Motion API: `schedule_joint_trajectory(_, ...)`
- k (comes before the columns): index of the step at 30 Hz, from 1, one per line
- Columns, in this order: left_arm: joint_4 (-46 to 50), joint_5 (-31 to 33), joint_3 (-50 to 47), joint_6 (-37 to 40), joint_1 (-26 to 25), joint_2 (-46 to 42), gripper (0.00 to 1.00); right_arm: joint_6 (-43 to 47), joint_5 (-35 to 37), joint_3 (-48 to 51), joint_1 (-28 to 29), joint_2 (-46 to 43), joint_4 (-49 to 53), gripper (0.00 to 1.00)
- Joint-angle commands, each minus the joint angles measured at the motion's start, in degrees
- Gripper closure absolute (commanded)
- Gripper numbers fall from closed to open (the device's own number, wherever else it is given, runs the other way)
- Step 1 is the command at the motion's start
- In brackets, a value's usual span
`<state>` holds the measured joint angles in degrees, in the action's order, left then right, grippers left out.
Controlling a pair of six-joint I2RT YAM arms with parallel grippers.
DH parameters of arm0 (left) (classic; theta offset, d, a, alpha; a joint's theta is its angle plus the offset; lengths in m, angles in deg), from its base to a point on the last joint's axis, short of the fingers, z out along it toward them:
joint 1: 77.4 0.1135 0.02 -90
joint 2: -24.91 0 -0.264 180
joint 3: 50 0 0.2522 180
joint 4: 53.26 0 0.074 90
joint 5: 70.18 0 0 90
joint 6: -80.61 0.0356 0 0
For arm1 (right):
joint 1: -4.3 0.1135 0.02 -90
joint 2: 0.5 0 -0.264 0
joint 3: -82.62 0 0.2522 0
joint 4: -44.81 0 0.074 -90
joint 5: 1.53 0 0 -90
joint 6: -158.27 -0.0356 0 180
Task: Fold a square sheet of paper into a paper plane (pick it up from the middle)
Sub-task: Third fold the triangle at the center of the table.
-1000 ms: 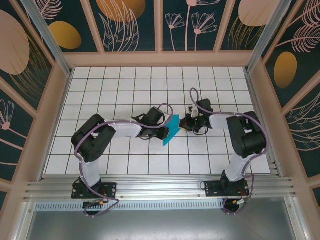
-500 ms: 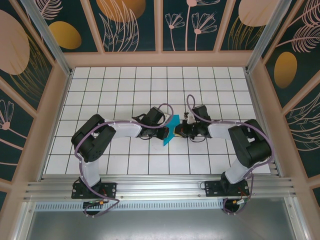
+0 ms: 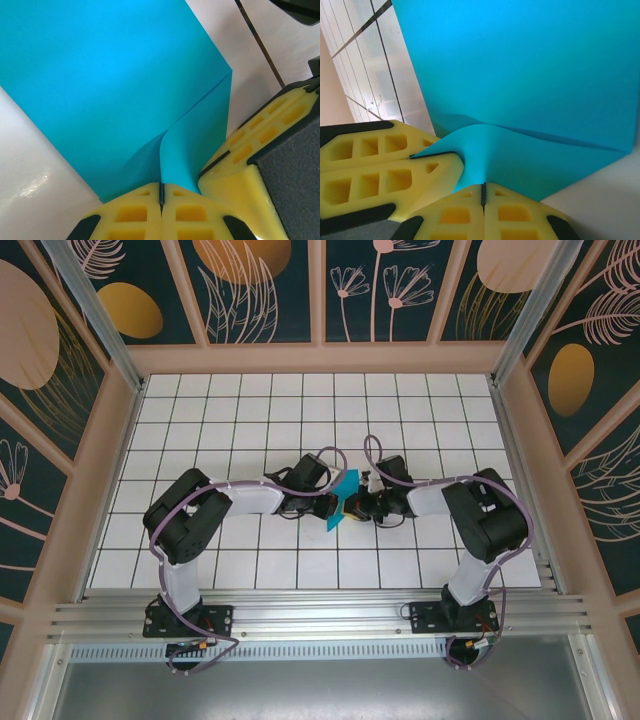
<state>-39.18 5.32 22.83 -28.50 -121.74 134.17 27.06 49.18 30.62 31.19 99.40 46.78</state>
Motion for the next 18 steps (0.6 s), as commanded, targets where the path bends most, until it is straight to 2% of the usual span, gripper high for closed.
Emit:
schedule_joint_trajectory(1, 4.34, 2.00, 0.03, 1.35, 0.44, 2.72, 0.98, 0.86, 1.62, -0.25, 0.35, -1.46, 1.23, 0.97)
schedule_joint_trajectory(4, 4.34, 2.01, -0.01, 1.30, 0.40, 2.72, 0.98, 0.52, 1.87, 0.45, 0.35, -4.79, 2.05, 0.96)
schedule_joint_trajectory(9, 4.32, 1.93, 0.08, 1.36, 0.39, 2.81, 0.98, -2.92, 0.62, 3.15, 1.59, -6.72, -2.00, 0.96)
schedule_joint_trajectory(18, 4.73, 1.80, 0.56, 1.78, 0.39, 3.59, 0.98, -5.27, 0.48, 3.78, 3.57, -2.38, -6.63, 0.97)
